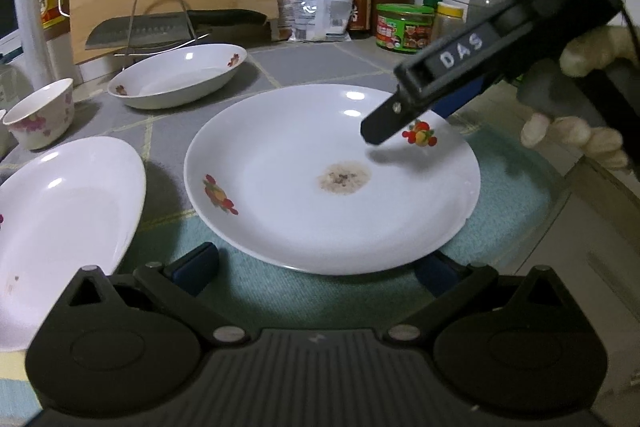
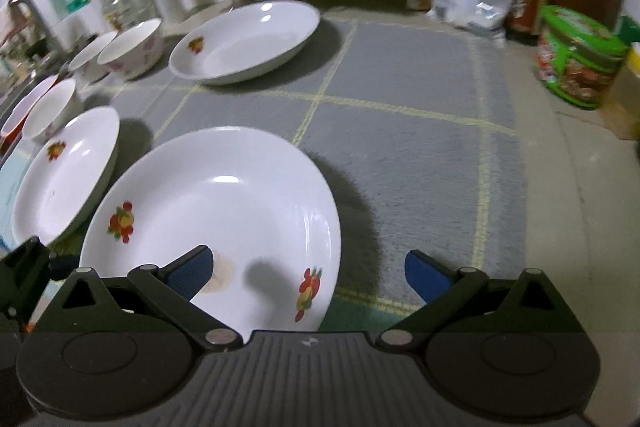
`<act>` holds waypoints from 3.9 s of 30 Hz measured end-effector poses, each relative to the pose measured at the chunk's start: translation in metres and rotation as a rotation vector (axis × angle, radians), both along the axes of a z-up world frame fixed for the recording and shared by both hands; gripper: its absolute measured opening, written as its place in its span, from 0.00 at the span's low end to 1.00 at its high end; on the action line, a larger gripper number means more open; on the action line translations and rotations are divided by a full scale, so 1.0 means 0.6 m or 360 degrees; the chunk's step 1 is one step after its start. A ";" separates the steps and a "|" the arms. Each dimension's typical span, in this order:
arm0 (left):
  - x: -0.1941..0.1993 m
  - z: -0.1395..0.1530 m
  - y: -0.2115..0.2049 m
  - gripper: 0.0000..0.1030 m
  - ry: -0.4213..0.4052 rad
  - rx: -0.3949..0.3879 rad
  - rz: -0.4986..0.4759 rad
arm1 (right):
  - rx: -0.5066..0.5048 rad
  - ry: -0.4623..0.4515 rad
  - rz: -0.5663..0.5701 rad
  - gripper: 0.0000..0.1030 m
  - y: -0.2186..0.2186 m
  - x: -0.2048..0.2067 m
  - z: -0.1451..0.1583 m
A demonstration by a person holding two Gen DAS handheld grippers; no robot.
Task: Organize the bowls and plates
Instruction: 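Lift the stained white plate by its rim with the right gripper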
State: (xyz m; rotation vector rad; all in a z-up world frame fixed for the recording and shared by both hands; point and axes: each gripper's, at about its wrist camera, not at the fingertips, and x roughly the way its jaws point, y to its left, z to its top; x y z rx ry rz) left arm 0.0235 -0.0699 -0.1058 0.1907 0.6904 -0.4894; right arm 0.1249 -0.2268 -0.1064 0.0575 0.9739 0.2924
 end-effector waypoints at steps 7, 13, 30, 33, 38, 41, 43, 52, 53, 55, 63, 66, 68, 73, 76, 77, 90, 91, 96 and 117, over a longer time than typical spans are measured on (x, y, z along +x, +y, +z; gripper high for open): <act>-0.004 0.000 -0.002 1.00 -0.0003 0.0001 0.0026 | 0.0008 -0.0015 0.0205 1.00 0.006 0.015 -0.012; -0.005 0.000 0.001 1.00 -0.0017 -0.0007 0.0016 | 0.0023 -0.0044 0.0312 1.00 0.007 0.030 -0.013; -0.003 0.000 0.006 1.00 -0.0022 -0.0014 -0.0059 | 0.0222 -0.0001 0.0636 1.00 0.009 0.074 -0.008; 0.000 0.002 0.005 1.00 -0.0018 -0.0009 -0.0078 | 0.0195 -0.0002 0.0696 1.00 0.018 0.073 -0.008; 0.002 0.004 0.004 1.00 -0.0025 0.0011 -0.0114 | 0.0222 0.0019 0.0770 1.00 0.024 0.078 -0.007; 0.003 0.005 0.003 1.00 -0.0039 0.0029 -0.0142 | 0.0234 0.0027 0.0792 1.00 0.022 0.083 -0.007; 0.004 0.006 0.003 1.00 -0.0052 0.0038 -0.0168 | 0.0243 0.0033 0.0805 1.00 0.021 0.084 -0.007; 0.008 0.007 0.003 1.00 -0.0055 0.0048 -0.0195 | 0.0239 0.0046 0.0816 0.99 0.019 0.086 -0.005; 0.007 0.007 0.003 1.00 -0.0055 0.0049 -0.0194 | 0.0239 0.0047 0.0817 0.99 0.019 0.086 -0.005; 0.008 0.007 0.002 1.00 -0.0051 0.0056 -0.0196 | 0.0246 0.0051 0.0814 0.99 0.020 0.087 -0.006; 0.014 0.010 0.000 1.00 -0.0027 0.0083 -0.0208 | 0.0240 0.0047 0.0821 0.99 0.019 0.083 -0.003; 0.016 0.011 -0.003 1.00 -0.0011 0.0099 -0.0201 | 0.0251 0.0036 0.0825 0.99 0.017 0.082 0.003; 0.014 0.012 -0.004 0.99 -0.0013 0.0107 -0.0192 | 0.0253 0.0021 0.0834 0.99 0.016 0.079 0.008; 0.013 0.017 -0.006 0.99 0.0003 0.0094 -0.0189 | 0.0244 0.0008 0.0839 0.99 0.011 0.076 0.014; 0.015 0.022 -0.011 0.99 0.0004 0.0101 -0.0199 | 0.0249 -0.0002 0.0833 0.99 0.005 0.076 0.019; 0.015 0.024 -0.012 0.99 0.0003 0.0103 -0.0203 | 0.0248 -0.0008 0.0830 0.99 0.003 0.076 0.021; 0.065 0.044 -0.067 0.99 -0.0037 0.0105 -0.0314 | 0.0239 -0.0120 0.0717 0.99 -0.072 0.092 0.051; 0.071 0.044 -0.072 0.99 -0.0040 0.0107 -0.0322 | 0.0239 -0.0123 0.0704 0.99 -0.079 0.095 0.052; 0.105 0.042 -0.101 0.99 -0.0038 0.0097 -0.0364 | 0.0224 -0.0137 0.0642 0.99 -0.113 0.116 0.048; 0.217 0.008 -0.166 0.99 -0.0014 0.0072 -0.0374 | 0.0192 -0.0145 0.0503 0.99 -0.182 0.207 0.014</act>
